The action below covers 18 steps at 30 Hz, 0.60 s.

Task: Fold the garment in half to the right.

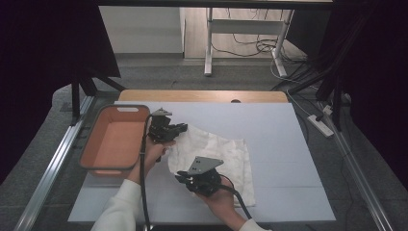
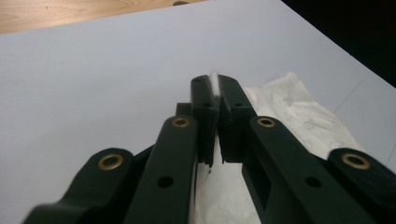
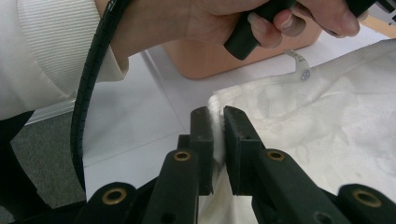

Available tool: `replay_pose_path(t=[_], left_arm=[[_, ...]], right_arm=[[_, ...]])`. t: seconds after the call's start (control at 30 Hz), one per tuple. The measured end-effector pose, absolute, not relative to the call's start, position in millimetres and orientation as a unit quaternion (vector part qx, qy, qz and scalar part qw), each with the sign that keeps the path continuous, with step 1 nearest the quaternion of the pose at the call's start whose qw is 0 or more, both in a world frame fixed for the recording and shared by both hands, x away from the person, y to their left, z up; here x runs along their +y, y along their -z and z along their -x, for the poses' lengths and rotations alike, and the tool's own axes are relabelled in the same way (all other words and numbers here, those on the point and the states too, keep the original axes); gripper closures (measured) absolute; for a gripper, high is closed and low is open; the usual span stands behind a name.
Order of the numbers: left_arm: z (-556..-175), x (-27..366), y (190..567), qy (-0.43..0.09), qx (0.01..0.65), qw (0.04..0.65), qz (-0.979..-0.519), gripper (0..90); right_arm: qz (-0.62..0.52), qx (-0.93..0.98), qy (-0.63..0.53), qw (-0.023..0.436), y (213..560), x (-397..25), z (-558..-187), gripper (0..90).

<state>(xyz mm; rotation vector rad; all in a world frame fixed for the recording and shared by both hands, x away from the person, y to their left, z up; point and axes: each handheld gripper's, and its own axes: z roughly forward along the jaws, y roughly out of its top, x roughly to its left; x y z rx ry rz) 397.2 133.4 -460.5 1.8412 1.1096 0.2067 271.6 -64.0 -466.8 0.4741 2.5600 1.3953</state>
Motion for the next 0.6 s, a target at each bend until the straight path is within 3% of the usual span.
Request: replay_pose_path(t=[0.6], left_arm=[[-390.0, 142.2, 445.1, -0.094, 0.448, 0.489, -0.743, 85.4]], right_arm=[[-0.137, 0.852, -0.496, 0.100, 449.4, -57.5, -269.9, 82.2]])
